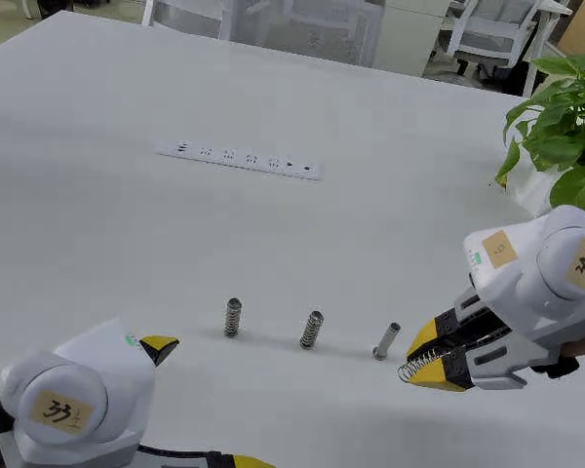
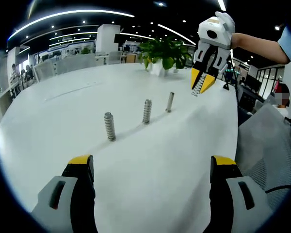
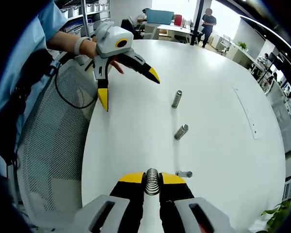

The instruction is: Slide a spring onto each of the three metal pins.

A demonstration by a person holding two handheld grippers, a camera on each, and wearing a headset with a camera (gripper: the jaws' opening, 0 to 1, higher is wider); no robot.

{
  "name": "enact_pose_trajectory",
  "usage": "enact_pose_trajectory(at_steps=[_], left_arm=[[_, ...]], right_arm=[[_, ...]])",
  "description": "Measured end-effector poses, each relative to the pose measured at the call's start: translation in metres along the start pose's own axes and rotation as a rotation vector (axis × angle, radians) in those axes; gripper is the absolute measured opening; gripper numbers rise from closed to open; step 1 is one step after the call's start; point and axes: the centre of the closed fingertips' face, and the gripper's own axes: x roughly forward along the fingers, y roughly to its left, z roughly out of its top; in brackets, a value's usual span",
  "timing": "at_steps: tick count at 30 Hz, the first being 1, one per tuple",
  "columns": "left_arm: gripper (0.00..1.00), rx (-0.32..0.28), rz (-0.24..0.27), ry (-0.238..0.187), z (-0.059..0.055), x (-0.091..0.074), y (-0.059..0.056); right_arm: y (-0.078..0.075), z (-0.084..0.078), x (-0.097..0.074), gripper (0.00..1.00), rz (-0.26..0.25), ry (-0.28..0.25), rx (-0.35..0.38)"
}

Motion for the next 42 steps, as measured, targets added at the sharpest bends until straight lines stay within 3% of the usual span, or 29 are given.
enact_pose_trajectory(at_steps=[7, 21, 30, 35, 42], left_arm=[[0.99, -0.017, 0.012, -0.008, -0.002, -0.006, 0.004], [0.99, -0.032, -0.001, -0.005, -0.007, -0.002, -0.004], [0.99, -0.041, -0.008, -0.001, -0.009, 0.001, -0.005], [0.99, -0.045, -0.005, -0.002, -0.009, 0.0, -0.004], [0.99, -0.054, -0.004, 0.001, -0.012, 0.001, -0.004]], right_arm=[[-0.016, -0.006, -0.003, 0.07, -0.008, 0.04, -0.023], [-0.043, -0.009, 0.0, 0.07, -0.008, 0.117, -0.086], [-0.048, -0.005, 0.006, 0.07, 0.008, 0.152, -0.121], [-0.056, -0.01, 0.011, 0.07, 0.02, 0.174, -0.141], [-0.053, -0.009, 0.013, 0.07, 0.035, 0.187, -0.147]])
